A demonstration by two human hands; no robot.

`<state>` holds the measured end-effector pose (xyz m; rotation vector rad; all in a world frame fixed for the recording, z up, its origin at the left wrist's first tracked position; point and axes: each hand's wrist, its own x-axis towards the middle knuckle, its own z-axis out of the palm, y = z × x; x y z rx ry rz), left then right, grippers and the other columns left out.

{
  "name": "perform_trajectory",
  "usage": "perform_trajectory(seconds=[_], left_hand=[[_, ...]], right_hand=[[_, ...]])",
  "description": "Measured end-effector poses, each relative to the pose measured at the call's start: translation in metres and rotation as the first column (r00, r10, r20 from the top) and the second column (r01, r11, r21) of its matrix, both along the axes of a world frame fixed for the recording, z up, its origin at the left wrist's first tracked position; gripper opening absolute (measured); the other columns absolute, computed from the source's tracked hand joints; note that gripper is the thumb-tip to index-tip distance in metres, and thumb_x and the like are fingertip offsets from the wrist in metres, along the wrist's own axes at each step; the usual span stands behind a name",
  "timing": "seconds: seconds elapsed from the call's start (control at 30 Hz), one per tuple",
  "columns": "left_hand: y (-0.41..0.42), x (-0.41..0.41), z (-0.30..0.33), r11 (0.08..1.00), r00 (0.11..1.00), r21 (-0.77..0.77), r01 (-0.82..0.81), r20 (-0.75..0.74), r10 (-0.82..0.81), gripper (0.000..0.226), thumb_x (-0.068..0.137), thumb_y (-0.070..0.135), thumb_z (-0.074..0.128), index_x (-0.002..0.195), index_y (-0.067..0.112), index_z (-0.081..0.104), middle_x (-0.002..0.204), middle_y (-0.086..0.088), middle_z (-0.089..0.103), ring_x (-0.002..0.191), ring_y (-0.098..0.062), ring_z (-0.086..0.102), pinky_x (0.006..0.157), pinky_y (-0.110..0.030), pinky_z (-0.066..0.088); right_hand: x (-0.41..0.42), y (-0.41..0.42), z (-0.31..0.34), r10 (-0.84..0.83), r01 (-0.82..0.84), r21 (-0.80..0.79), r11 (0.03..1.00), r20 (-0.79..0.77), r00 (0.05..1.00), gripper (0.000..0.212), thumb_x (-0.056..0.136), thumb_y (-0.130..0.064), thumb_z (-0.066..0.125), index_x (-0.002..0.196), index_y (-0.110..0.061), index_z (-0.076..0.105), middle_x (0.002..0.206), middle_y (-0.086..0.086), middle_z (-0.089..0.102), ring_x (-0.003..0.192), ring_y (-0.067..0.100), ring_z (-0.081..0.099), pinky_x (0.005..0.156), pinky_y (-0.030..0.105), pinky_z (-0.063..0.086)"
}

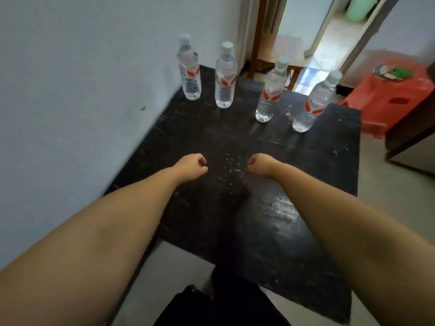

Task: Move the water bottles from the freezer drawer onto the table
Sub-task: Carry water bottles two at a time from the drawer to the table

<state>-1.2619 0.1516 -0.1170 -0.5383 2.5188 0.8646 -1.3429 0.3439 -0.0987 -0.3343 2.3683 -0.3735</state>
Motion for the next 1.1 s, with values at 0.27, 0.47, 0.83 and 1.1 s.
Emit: perform_trajectory(seconds=[0.27, 0.47, 0.83, 1.1], left_hand=[[-0.079, 0.189, -0.016, 0.959, 0.954, -0.029, -0.283, 0.092, 0.285, 0.028, 0.092, 0.024, 0.059, 0.115, 0.009, 0.062, 0.109, -0.008, 0.061, 0.106, -0.025, 0.059, 0.091, -0.033, 0.046], [-0.088, 0.301, -0.019, 0.855, 0.846, 0.002, -0.518, 0.150, 0.512, 0.021, 0.094, 0.022, 0.055, 0.106, 0.008, 0.066, 0.109, -0.014, 0.061, 0.102, -0.027, 0.060, 0.086, -0.031, 0.047], [0.013, 0.442, -0.023, 0.346, 0.347, 0.041, -0.937, 0.203, 0.916, 0.029, 0.096, 0.019, 0.053, 0.114, -0.001, 0.063, 0.115, -0.017, 0.063, 0.109, -0.029, 0.060, 0.089, -0.029, 0.044], [0.131, 0.484, -0.033, 0.000, 0.025, 0.117, -0.993, 0.214, 0.976, 0.011, 0.094, 0.007, 0.051, 0.087, 0.016, 0.051, 0.077, -0.002, 0.049, 0.077, -0.017, 0.049, 0.061, -0.022, 0.036]], right_hand=[[0.119, -0.098, -0.020, 0.339, -0.351, 0.079, 0.933, 0.137, 0.931, 0.033, 0.092, -0.003, 0.045, 0.119, 0.003, 0.063, 0.113, 0.021, 0.067, 0.091, 0.030, 0.066, 0.063, 0.030, 0.052], [0.190, -0.157, -0.031, 0.605, -0.620, 0.080, 0.781, 0.153, 0.781, 0.019, 0.093, -0.003, 0.043, 0.095, 0.001, 0.062, 0.101, 0.019, 0.063, 0.080, 0.030, 0.064, 0.054, 0.026, 0.046], [0.299, -0.206, -0.046, 0.948, -0.953, 0.145, 0.265, 0.140, 0.285, 0.029, 0.099, -0.007, 0.041, 0.117, 0.006, 0.060, 0.126, 0.024, 0.059, 0.098, 0.031, 0.056, 0.083, 0.037, 0.044], [0.374, -0.171, -0.060, 0.978, -0.986, 0.135, -0.099, 0.195, -0.071, 0.028, 0.094, -0.006, 0.042, 0.099, 0.009, 0.066, 0.087, 0.019, 0.065, 0.060, 0.024, 0.056, 0.050, 0.024, 0.041]])
